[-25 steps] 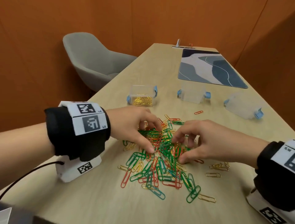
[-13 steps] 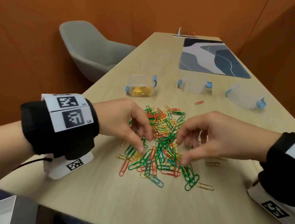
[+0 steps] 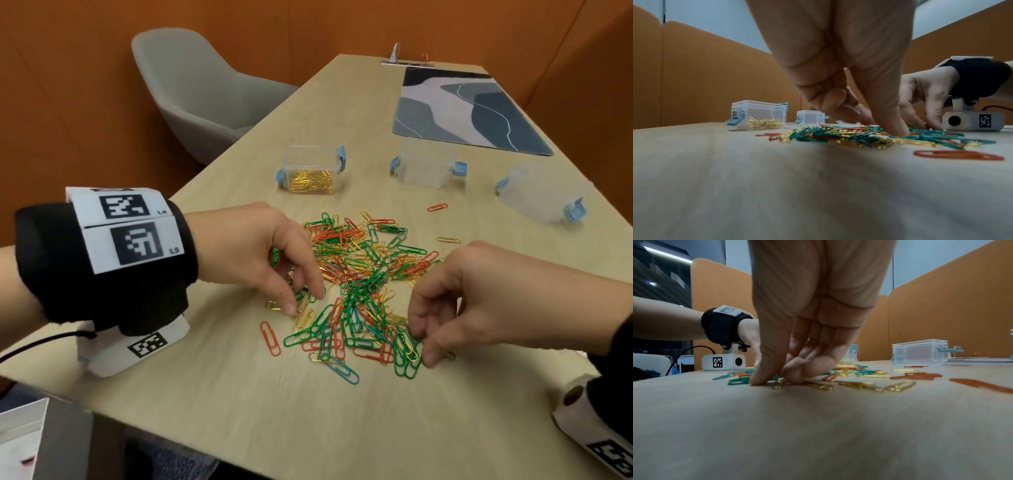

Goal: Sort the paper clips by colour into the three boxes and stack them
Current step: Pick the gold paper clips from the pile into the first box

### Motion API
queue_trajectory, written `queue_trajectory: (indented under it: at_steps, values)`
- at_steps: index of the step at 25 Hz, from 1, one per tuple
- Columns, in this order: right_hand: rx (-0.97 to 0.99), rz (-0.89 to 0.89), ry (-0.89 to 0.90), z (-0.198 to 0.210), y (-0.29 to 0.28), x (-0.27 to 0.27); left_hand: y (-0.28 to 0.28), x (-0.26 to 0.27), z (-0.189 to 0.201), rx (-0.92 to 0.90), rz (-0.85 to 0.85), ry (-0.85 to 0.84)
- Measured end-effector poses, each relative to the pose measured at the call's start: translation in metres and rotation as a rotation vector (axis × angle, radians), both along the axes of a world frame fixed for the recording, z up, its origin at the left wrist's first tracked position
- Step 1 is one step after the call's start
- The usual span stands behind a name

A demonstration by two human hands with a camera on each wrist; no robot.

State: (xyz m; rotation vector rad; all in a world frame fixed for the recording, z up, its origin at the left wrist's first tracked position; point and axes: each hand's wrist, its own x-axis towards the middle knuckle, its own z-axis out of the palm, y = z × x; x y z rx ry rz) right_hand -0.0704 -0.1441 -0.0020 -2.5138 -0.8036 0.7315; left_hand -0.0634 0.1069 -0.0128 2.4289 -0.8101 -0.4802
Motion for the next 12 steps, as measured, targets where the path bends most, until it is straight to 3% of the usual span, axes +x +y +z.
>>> queue_trajectory:
  at_steps: [4,7,12]
  values:
    - [0.103,0.032,-0.061,-0.001,0.002,-0.001,-0.003,0.000,-0.003,0.070,-0.084,-0.005]
    - [0.047,0.123,-0.127,-0.002,0.004,0.001,-0.007,0.000,-0.004,0.071,-0.067,-0.104]
    - [0.097,0.032,-0.211,0.001,0.002,0.002,0.003,-0.011,0.003,0.027,0.183,-0.138]
